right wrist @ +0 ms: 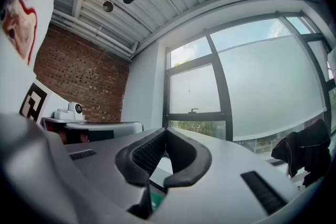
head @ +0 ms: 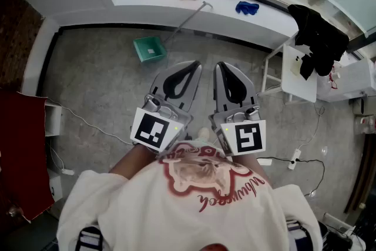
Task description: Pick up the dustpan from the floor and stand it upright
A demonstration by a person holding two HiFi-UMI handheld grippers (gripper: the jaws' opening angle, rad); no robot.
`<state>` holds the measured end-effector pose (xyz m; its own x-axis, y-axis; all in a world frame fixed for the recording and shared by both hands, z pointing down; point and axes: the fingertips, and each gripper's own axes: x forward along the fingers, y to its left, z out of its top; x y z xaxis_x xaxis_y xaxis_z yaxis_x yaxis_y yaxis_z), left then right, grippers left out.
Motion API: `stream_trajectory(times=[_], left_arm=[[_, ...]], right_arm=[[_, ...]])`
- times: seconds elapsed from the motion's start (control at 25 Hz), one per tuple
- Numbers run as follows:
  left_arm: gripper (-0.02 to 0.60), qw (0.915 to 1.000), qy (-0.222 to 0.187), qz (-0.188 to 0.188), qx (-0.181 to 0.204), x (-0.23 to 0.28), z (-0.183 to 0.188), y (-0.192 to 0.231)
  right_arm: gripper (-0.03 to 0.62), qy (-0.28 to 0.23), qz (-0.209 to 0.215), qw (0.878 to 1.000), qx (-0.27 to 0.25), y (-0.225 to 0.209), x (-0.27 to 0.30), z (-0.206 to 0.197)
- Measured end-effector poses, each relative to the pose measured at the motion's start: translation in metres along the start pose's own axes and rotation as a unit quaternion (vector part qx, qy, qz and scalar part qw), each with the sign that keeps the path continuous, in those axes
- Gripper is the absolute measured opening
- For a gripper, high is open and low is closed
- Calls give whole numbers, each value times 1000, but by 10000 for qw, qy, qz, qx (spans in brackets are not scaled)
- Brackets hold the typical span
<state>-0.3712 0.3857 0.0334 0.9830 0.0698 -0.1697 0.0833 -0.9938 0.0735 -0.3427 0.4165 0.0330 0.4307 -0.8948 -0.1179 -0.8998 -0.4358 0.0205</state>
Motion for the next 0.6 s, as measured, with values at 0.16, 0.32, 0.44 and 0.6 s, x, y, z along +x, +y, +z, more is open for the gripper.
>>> stream_trajectory(times=[0.16, 0.32, 0.44, 0.6], left_arm=[[20, 10000, 3, -15, 0, 0, -2, 1], [20, 10000, 0, -2, 2, 1, -3, -1], [20, 10000, -3, -4, -2, 1, -2, -2], [20, 10000, 10, -13, 3, 2, -3, -5]], right_arm=[[23, 25, 16, 10000, -5, 2, -1, -3], [23, 143, 47, 9998, -106, -2, -5, -12], [23, 50, 14, 10000, -61, -3, -6, -8], [23, -246, 39, 9994, 233, -5, -9, 2]])
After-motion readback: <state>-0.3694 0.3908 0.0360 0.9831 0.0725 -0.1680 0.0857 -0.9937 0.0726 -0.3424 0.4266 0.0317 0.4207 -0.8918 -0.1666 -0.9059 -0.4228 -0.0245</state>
